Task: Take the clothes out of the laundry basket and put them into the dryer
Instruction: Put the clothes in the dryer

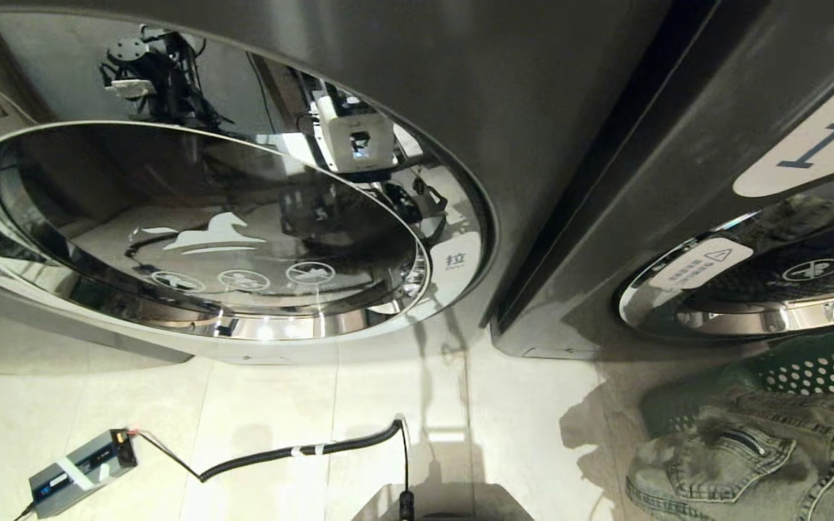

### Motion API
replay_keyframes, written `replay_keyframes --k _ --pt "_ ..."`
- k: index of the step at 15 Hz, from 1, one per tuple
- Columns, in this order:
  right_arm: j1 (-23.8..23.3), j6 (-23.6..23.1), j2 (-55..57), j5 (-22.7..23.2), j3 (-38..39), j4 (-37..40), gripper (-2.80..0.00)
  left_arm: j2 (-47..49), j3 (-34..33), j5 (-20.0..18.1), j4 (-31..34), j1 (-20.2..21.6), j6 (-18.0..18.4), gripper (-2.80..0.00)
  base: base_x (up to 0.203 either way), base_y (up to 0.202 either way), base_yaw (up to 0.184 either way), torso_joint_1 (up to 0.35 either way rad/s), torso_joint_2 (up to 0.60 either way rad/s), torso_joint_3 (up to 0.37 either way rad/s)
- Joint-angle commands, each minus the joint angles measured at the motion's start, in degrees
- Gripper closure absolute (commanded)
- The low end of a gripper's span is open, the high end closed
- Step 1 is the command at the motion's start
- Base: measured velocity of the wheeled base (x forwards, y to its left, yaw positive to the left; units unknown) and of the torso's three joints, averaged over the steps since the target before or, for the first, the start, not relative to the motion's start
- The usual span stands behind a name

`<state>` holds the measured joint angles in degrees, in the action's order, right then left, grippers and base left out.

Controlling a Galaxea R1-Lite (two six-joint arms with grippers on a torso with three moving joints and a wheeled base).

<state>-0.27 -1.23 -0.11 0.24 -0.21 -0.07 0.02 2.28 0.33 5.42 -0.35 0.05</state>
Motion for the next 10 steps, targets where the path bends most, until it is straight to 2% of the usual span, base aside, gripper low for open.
replay_keyframes --k 1,10 --pt "0.0 -0.1 0.0 0.0 0.0 0.1 0.0 0.0 0.0 0.0 0.0 0.0 0.0 0.0 0.0 0.197 -0.003 -0.001 0.01 0.001" --pt "0.0 -0.1 0.0 0.1 0.0 0.1 0.0 0.0 0.0 0.0 0.0 0.0 0.0 0.0 0.0 0.194 -0.003 0.0 0.0 0.003"
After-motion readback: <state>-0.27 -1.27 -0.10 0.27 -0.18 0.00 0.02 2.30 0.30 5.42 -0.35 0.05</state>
